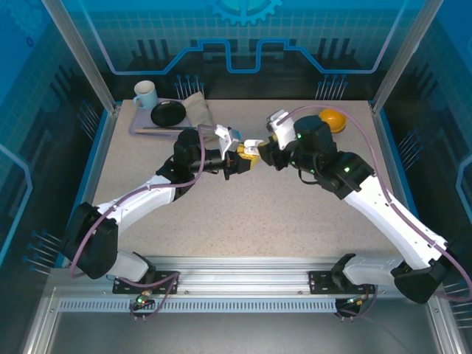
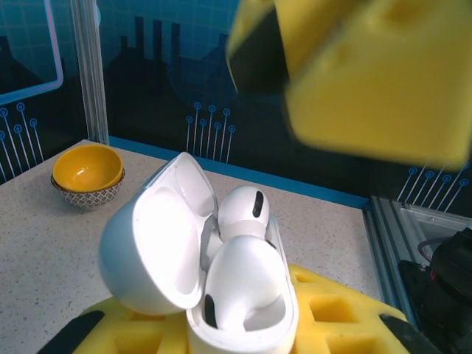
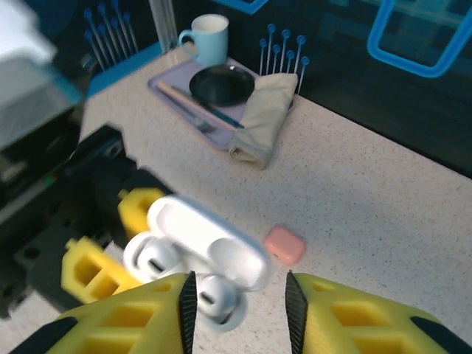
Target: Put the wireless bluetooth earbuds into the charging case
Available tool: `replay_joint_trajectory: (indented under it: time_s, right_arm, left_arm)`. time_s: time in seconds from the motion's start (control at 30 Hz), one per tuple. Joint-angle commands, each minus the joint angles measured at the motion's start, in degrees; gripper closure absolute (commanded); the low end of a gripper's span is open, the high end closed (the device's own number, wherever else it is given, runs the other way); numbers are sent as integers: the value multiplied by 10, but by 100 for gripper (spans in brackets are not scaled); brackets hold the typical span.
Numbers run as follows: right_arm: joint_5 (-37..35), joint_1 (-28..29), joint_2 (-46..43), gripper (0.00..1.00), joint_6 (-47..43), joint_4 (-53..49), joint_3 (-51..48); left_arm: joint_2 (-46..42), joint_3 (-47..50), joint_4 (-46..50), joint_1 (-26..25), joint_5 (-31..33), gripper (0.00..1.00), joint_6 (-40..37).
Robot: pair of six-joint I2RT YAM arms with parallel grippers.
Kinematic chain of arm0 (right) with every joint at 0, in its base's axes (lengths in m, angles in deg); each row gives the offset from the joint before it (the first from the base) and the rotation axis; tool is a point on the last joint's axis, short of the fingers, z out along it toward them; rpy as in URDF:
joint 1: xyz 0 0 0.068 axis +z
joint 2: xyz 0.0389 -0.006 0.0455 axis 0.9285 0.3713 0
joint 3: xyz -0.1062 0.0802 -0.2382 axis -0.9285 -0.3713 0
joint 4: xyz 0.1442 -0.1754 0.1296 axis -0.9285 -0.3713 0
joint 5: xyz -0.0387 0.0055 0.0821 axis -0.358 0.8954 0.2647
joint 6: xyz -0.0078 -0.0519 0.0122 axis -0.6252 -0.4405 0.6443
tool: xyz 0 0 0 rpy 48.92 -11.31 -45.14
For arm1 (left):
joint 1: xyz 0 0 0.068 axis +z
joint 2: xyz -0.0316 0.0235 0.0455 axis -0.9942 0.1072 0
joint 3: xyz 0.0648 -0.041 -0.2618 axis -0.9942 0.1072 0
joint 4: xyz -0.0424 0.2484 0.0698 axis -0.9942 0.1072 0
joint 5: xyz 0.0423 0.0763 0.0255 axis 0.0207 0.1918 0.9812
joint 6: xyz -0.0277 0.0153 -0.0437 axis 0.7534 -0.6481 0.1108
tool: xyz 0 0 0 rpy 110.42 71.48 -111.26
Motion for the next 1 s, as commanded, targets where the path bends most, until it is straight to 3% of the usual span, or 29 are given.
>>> replay_joint_trajectory:
  time_s: [0.0, 0.3, 0.5, 0.73, 0.97]
  right_arm:
    - [51, -49, 2, 59, 80, -18, 52]
    - [107, -79, 187, 58, 136, -204, 251]
    - [114, -69, 273, 60, 154, -247, 300]
    - [64, -22, 247, 64, 143, -261, 260]
    - [45, 5, 154, 65, 184, -226, 114]
  left_arm:
    - [-1, 0, -40, 3, -10, 100, 5]
    - [5, 2, -41, 3, -12, 100, -7]
    - [13, -7, -25, 4, -16, 100, -17]
    - [35, -25, -14, 3, -2, 100, -2]
    - [65, -24, -52, 11, 24, 100, 51]
